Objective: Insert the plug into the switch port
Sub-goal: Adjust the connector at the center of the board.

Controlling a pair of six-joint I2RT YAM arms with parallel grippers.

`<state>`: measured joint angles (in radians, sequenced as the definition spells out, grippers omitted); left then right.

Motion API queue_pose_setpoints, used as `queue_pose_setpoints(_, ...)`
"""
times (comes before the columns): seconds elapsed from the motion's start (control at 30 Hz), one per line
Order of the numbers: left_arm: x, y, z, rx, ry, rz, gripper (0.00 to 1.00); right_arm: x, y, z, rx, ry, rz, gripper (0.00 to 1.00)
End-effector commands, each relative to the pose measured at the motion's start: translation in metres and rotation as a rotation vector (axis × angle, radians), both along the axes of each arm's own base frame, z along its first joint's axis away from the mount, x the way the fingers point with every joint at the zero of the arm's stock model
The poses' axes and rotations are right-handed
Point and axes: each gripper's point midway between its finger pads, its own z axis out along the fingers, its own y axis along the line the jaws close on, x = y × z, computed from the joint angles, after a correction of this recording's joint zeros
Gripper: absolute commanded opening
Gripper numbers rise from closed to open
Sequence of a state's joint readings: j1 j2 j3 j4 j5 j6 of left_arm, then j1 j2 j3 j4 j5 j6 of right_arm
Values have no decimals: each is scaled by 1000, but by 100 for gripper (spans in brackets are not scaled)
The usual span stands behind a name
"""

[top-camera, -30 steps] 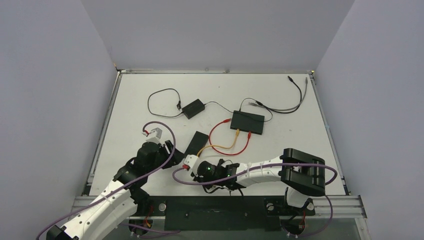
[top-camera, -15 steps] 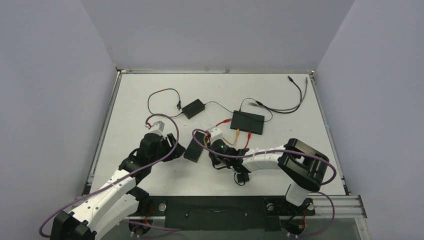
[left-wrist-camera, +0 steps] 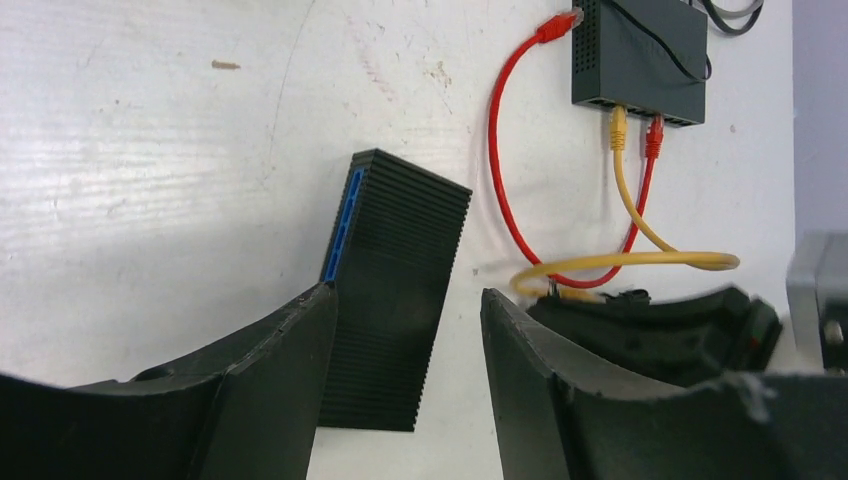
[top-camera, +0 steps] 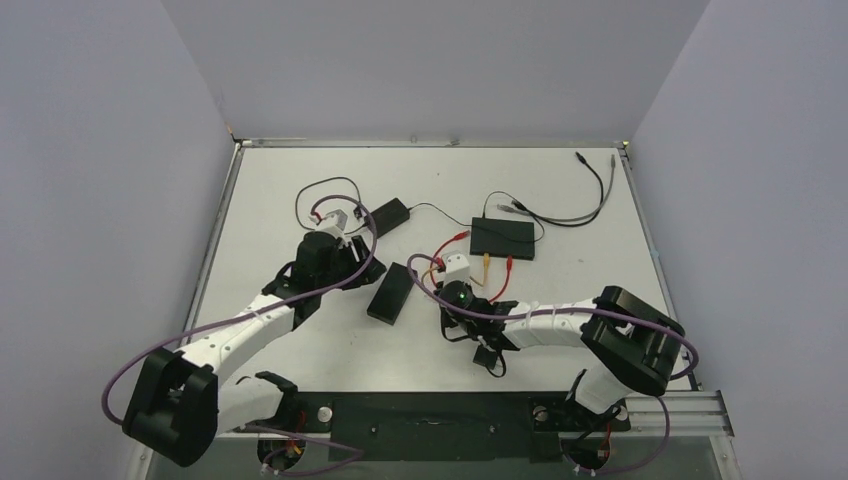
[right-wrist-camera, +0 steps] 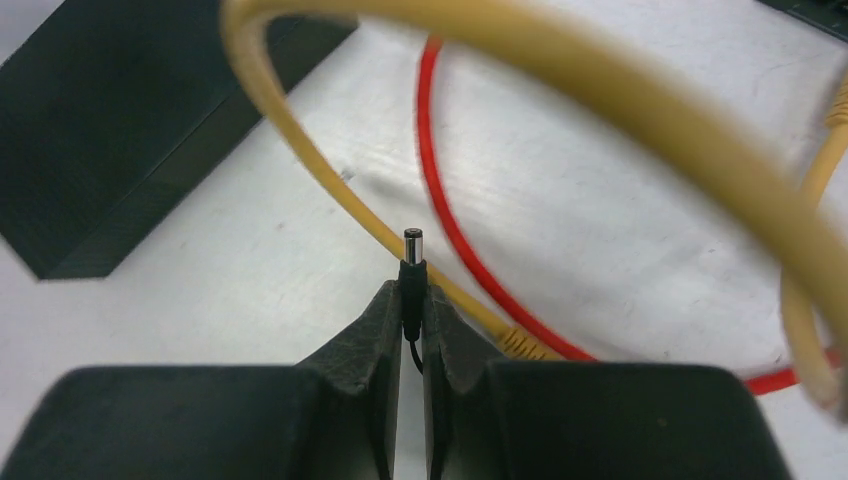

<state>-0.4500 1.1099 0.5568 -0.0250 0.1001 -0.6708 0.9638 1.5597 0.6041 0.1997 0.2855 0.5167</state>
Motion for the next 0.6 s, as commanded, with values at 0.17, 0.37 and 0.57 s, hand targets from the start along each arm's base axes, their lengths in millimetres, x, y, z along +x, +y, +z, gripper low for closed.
queue_pose_setpoints(0.17,47,-23,3,-1,-71,-66,52,-9,23,32,50,-89,-1,0)
queue_pose_setpoints(0.37,45,-15,-14,41,-51,-44,52,-15,43,40,84,-106,27,0)
queue_pose_setpoints(0.57,30,-8,-27,50,-16,-38,52,-31,60,60,110,-163,77,0)
